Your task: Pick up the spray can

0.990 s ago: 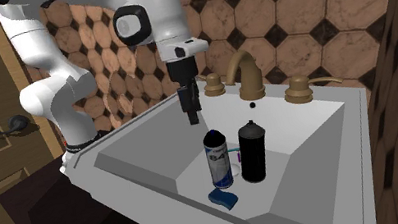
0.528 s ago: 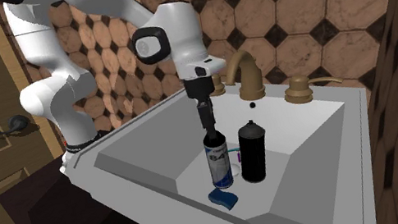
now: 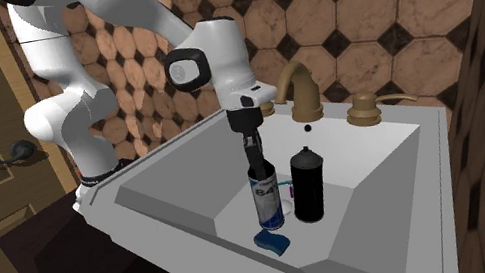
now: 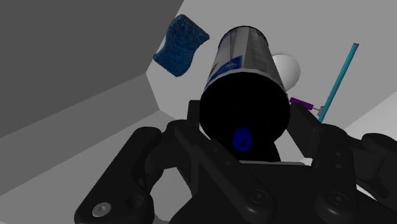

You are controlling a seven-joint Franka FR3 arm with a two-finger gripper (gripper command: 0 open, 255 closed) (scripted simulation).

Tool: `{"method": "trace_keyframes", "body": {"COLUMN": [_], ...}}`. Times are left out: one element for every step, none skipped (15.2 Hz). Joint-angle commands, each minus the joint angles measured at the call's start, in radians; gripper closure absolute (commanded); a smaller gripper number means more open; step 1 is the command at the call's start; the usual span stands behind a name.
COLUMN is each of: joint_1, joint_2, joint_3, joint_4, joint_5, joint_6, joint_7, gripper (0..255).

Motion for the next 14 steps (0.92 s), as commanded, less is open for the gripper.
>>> {"method": "trace_keyframes", "body": {"joint_1": [0.0, 0.0, 0.0, 0.0, 0.0, 0.0, 0.0, 0.001, 0.001, 0.001, 0.001, 0.001, 0.001, 0.001], "joint_2": [0.001, 0.001, 0.0, 0.001, 0.0, 0.0, 0.0, 0.004, -0.006, -0.016, -0.025, -0.034, -0.043, -0.052], "joint_3": [0.0, 0.0, 0.0, 0.0, 0.0, 0.0, 0.0, 0.001, 0.001, 0.001, 0.001, 0.001, 0.001, 0.001], "joint_4": [-0.002, -0.002, -0.003, -0.004, -0.004, -0.003, -0.003, 0.002, 0.006, 0.01, 0.014, 0.019, 0.024, 0.029], "joint_5": [0.0, 0.0, 0.0, 0.0, 0.0, 0.0, 0.0, -0.001, 0.001, 0.002, 0.003, 0.004, 0.005, 0.006], "joint_6": [0.002, 0.001, 0.002, 0.003, 0.003, 0.002, 0.001, 0.0, -0.013, -0.027, -0.041, -0.055, -0.068, -0.082], "joint_7": [0.0, 0.0, 0.0, 0.001, 0.001, 0.001, 0.0, 0.002, 0.0, -0.001, -0.002, -0.003, -0.004, -0.004], "gripper": [255, 255, 255, 255, 255, 255, 255, 255, 255, 255, 255, 255, 255, 255]}}
